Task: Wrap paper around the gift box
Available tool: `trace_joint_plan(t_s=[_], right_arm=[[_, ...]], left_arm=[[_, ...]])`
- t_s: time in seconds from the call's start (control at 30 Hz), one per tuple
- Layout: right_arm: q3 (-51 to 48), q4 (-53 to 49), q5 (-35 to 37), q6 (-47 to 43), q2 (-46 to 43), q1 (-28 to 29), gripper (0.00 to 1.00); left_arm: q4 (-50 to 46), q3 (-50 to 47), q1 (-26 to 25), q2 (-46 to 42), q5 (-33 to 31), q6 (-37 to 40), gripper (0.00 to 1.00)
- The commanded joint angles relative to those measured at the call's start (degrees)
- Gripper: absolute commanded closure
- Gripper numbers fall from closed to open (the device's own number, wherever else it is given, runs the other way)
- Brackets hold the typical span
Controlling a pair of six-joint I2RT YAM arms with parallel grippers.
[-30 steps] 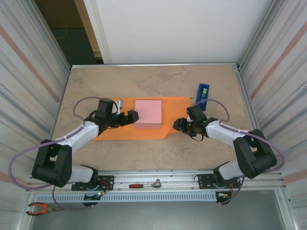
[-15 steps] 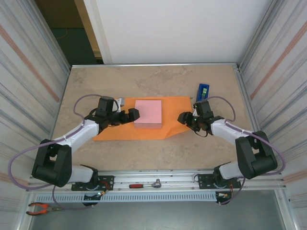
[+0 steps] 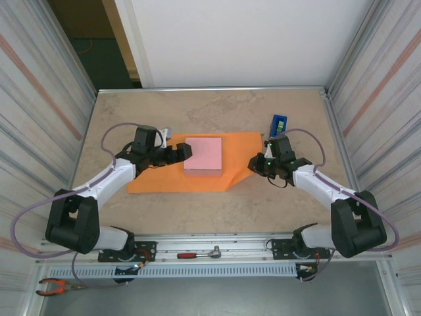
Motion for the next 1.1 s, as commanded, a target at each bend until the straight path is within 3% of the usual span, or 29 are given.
trace_joint_plan(t_s=[0.0, 0.13, 0.4, 0.87, 0.97, 1.07], right_arm=[[5.8, -3.26, -0.17, -2.71, 0.26, 4.91, 0.91], [10.9, -3.82, -0.22, -3.48, 3.39, 10.76, 0.95], [15.63, -3.93, -0.48, -4.14, 6.57, 18.41, 0.95], [15.98, -2.44, -0.6, -3.97, 7.94, 21.28, 0.95], [16.17, -2.42, -0.55, -3.88, 8.26, 21.51, 0.95], [16.34, -2.32, -0.66, -3.79, 8.52, 21.68, 0.94]], left_arm=[[-1.08, 3.26, -0.42, 1.08, 3.01, -0.88, 0.08], [-0.9, 5.65, -2.06, 1.74, 3.0, -2.95, 0.08], [0.04, 10.9, -5.44, 4.22, 0.53, -6.23, 0.06], [-0.23, 17.81, -8.8, 14.03, -2.02, -5.71, 0.07], [-0.02, 18.47, -8.79, 15.74, -1.3, -4.86, 0.12], [1.17, 18.62, -8.81, 16.87, -0.2, -4.48, 0.31]])
